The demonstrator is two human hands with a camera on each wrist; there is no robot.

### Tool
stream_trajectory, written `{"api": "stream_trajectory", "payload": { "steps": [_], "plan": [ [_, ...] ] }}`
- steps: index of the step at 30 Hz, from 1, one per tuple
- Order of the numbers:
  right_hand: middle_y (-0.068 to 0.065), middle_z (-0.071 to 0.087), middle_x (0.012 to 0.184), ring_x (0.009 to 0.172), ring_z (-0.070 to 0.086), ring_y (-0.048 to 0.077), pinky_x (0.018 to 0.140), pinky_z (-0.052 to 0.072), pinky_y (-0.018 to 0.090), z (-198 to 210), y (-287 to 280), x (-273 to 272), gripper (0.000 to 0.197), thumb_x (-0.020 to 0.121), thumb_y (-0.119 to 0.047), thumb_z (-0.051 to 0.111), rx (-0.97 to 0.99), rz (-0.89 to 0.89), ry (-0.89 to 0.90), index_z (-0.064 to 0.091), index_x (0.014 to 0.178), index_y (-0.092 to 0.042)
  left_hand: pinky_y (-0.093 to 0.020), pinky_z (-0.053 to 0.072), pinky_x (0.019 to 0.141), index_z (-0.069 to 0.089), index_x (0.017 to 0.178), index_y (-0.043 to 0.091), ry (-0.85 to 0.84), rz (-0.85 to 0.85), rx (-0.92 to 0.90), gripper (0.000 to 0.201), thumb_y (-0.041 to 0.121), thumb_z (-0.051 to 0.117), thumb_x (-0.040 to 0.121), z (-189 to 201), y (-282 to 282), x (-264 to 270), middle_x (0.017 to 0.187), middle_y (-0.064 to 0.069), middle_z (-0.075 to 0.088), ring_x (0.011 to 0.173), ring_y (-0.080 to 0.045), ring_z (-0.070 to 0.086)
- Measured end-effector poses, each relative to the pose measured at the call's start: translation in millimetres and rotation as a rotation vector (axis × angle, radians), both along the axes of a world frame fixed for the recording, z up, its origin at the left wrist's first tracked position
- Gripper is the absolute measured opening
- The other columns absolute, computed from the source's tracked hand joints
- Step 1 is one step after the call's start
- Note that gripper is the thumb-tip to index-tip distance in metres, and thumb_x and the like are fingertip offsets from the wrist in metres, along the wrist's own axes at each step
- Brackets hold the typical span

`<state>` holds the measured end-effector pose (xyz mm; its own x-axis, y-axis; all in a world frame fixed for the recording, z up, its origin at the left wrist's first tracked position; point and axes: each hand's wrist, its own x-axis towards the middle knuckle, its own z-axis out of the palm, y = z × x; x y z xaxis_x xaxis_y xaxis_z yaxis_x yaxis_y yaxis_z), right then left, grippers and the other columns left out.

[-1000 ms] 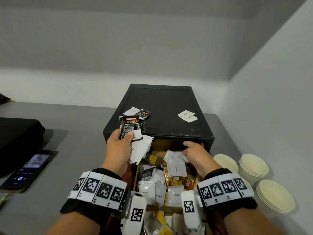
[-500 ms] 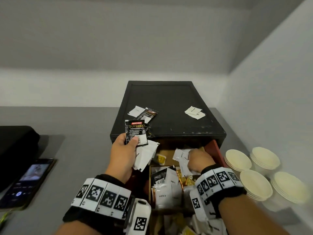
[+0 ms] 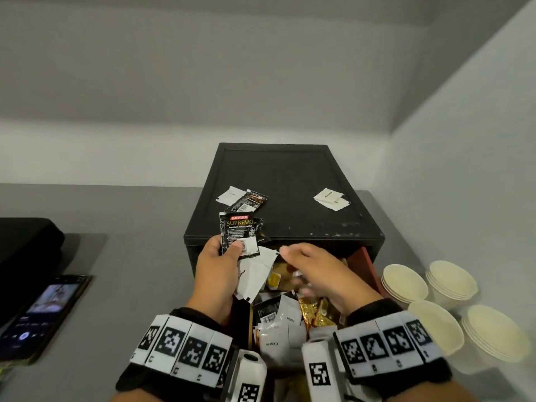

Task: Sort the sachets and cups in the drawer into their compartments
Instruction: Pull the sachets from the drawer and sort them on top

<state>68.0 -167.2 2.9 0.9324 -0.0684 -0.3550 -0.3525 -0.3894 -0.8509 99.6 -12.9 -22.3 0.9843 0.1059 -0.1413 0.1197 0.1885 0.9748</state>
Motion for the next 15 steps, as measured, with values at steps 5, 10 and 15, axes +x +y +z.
{"api": "stream_trajectory", "payload": {
  "steps": [5,10,15],
  "plan": [
    [0.002,0.066,0.101,0.079,0.066,0.014,0.069,0.057,0.03,-2.4,19.9,-6.4,0.082,0.079,-0.015,0.074,0.217,0.118,-0.077,0.026,0.144,-0.032,-0.039,0.055,0.069,0.062,0.093,0.015,-0.031,0.0,-0.063,0.017,0.006,0.048,0.096,0.4,-15.4,-6.6,0.085,-0.008,0.07,0.074,-0.023,0.067],
    [0.008,0.064,0.113,0.085,0.066,0.018,0.069,0.057,0.031,-7.6,8.1,-8.4,0.079,0.083,-0.001,0.067,0.183,0.117,-0.122,0.028,0.145,-0.032,-0.037,0.052,0.064,0.061,0.095,0.011,-0.037,0.037,-0.118,0.014,0.005,0.048,0.096,-1.7,-16.5,-12.3,0.08,-0.006,0.068,0.071,-0.023,0.064],
    [0.009,0.059,0.124,0.103,0.062,0.021,0.071,0.054,0.027,-1.9,-12.5,-12.2,0.059,0.086,0.0,0.062,0.114,0.115,-0.223,0.049,0.129,-0.038,-0.029,0.045,0.054,0.059,0.09,0.013,-0.029,0.105,-0.178,0.016,0.004,0.047,0.096,0.0,-11.7,-14.0,0.066,-0.001,0.063,0.06,-0.017,0.053]
  ]
}}
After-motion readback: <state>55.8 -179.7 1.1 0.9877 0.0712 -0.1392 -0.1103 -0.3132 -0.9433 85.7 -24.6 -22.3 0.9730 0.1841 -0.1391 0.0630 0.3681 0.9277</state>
